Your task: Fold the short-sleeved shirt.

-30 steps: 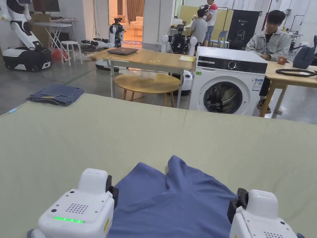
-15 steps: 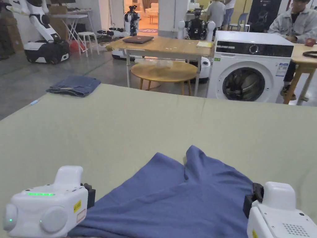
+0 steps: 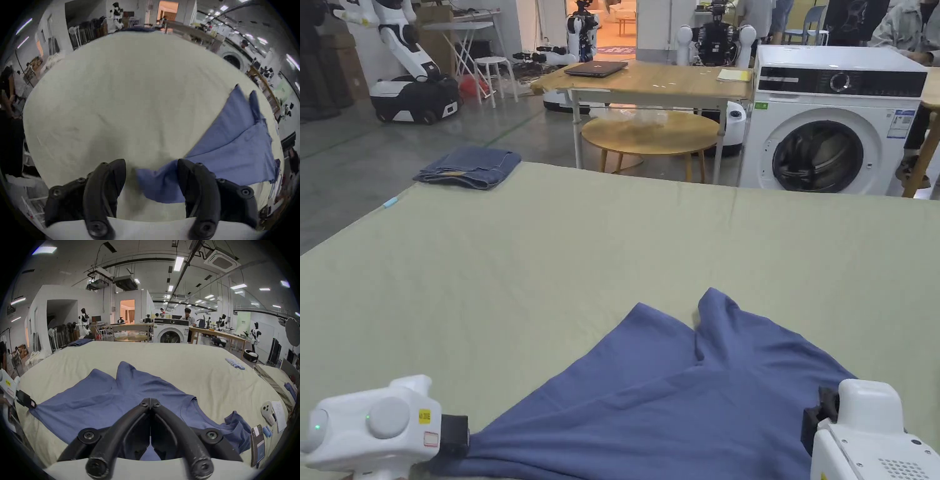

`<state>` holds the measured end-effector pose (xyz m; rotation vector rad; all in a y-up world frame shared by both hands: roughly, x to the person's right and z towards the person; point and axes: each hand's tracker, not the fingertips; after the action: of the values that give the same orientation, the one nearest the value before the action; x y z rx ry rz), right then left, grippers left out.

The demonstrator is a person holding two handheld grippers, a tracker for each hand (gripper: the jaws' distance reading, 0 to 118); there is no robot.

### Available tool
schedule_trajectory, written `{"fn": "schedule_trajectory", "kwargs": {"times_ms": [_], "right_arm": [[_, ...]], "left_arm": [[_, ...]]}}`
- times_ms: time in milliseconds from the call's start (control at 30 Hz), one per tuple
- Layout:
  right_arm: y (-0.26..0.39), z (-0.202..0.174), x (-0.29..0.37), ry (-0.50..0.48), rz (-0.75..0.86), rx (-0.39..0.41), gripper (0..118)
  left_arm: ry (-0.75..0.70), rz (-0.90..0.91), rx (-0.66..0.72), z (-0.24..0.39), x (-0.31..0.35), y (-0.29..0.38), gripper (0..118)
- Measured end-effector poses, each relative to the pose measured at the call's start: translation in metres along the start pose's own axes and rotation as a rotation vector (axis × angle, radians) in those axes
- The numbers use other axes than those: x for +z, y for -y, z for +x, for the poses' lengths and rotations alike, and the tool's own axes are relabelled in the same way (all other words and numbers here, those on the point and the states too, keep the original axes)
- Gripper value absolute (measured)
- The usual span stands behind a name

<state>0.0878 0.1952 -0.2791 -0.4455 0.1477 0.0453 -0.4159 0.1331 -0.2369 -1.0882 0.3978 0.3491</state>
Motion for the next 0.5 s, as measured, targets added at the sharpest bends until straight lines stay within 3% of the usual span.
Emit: {"fn": "schedule_trajectory", "kwargs": {"times_ms": [133,200,267,367,433,500], "right_arm": [[0.002,0.000,-0.005,0.000,-0.022,0.005,0],[0.002,0.000,-0.008,-0.003,-0.032,0.006,0],[0.001,0.001,-0.015,-0.006,-0.047,0.002,0],[-0.006,0.008,-0.033,-0.034,-0.089,0.002,0],[-0.017,0.016,-0.054,-0.054,-0.130,0.029,8],[-0.033,0.025,-0.086,-0.082,-0.185,0.068,42]], "left_arm": [[-0.062,0.063,-0.059,0.015,0.002,0.004,58],[-0.070,0.081,-0.085,0.023,0.002,0.005,33],[-0.061,0.089,-0.113,0.030,0.000,0.012,0],[-0.056,0.096,-0.157,0.036,-0.006,0.016,0],[-0.044,0.123,-0.153,0.032,-0.002,0.019,0],[-0.008,0.136,-0.128,0.027,0.002,0.019,0]]}}
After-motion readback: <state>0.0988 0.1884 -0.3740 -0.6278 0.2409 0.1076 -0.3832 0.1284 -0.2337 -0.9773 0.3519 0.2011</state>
